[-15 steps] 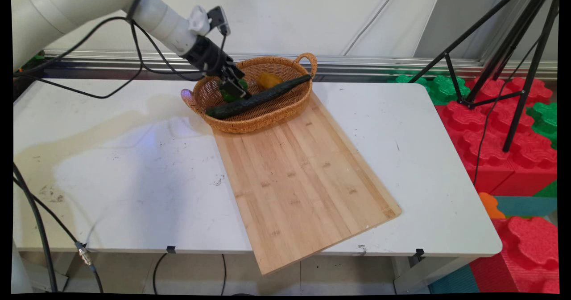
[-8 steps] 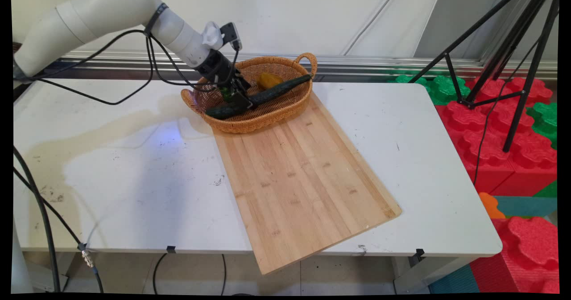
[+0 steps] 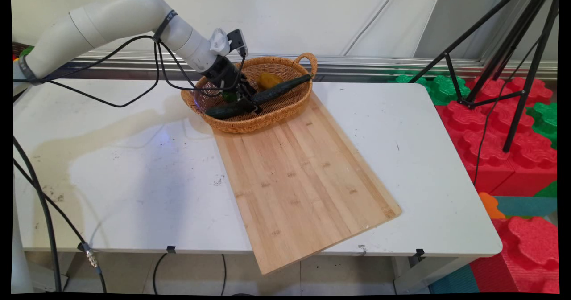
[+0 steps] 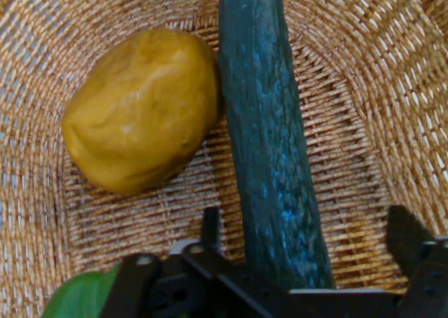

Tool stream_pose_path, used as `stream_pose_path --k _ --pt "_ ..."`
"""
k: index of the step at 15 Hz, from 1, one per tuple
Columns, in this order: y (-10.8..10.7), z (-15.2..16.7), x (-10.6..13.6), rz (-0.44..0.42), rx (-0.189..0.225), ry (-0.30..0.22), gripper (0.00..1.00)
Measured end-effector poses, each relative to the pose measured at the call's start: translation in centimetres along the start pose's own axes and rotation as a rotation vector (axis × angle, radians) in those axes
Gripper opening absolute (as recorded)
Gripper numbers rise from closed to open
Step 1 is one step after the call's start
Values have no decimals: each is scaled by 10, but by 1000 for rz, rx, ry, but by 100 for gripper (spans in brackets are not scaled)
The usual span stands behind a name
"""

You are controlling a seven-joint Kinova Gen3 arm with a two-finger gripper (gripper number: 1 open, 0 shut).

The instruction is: Pick up the cucumber from the vegetable basket, then place the picked object on the cutting board

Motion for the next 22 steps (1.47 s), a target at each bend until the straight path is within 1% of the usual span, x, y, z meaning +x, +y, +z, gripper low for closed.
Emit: stream_pose_path --k 6,12,17,20,22 --pt "-1 3 1 -4 7 7 0" --pt "-2 0 -1 -18 15 13 0" --pt "-1 -13 -1 -19 4 32 0" --pt "2 -31 0 -16 -8 55 0" --pt "3 -43 2 -18 -10 73 0"
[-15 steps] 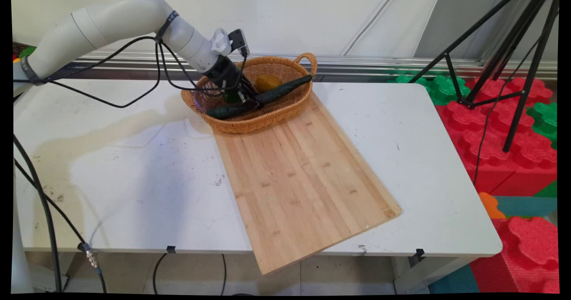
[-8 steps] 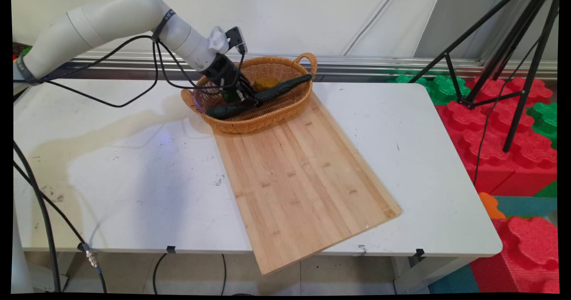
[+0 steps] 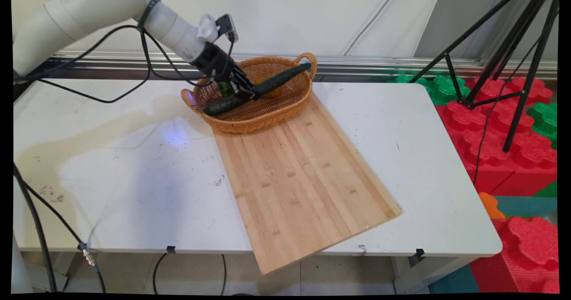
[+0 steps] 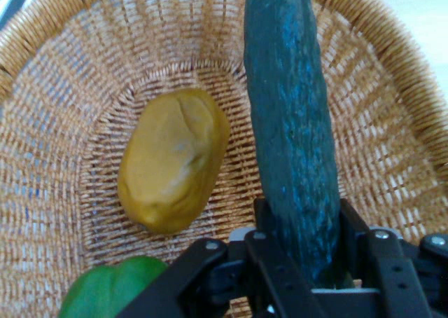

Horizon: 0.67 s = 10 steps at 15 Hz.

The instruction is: Place the picked object on the cutting board

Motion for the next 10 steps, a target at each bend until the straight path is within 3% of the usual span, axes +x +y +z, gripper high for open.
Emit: stream_pose_path --k 10 --pt "11 -70 16 -40 11 114 0"
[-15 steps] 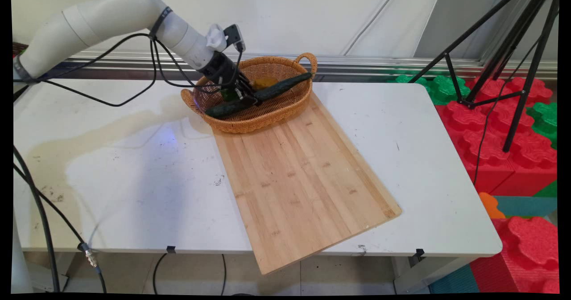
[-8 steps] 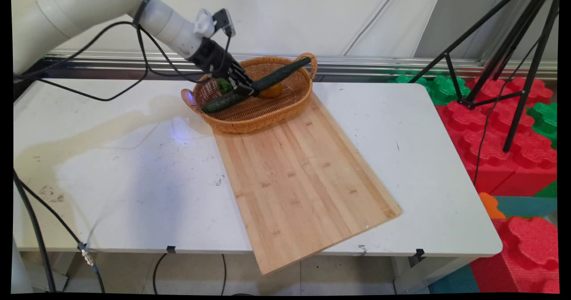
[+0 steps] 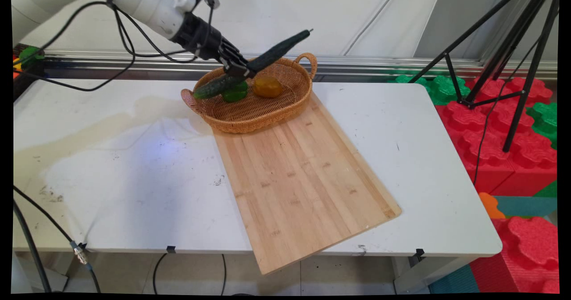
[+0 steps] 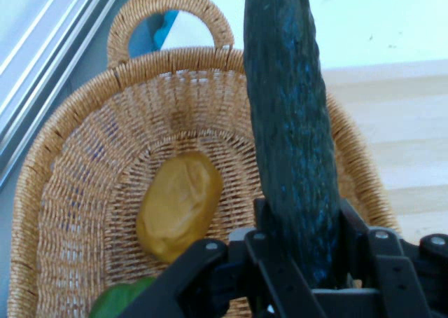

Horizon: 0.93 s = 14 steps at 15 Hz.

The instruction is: Place the picked object on the cutting board

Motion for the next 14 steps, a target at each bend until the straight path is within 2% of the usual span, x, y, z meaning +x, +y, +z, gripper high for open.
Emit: stream_pose_path --k 4,10,14 --pt "11 -24 6 -22 -14 24 0" --pt "48 -57 16 -53 -72 27 0" --pt "77 -66 18 -52 -121 13 0"
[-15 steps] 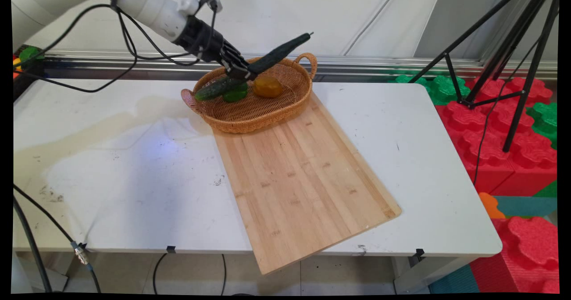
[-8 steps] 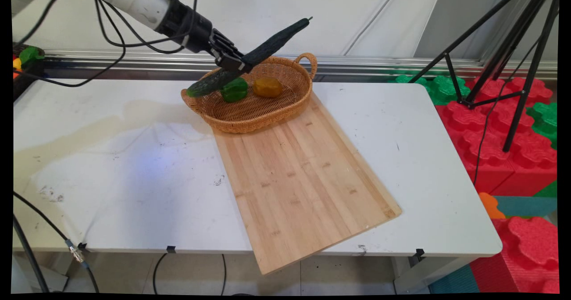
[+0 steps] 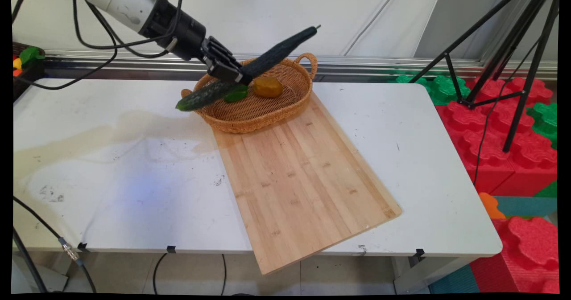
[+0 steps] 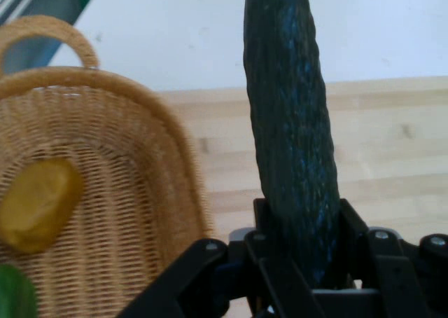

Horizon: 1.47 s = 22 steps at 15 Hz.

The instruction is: Place the picked object on the cutting board

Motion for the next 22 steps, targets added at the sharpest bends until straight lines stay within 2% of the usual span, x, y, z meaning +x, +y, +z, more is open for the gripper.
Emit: stream_pose_path --k 3,7,11,18,22 --pt "18 2 -1 3 -29 -11 0" --pt "52 17 -9 22 -70 -40 0" --pt "70 39 -13 36 -91 -69 0" --pt "94 94 -21 29 -102 -121 0" --pt "101 124 -28 24 -88 -160 0"
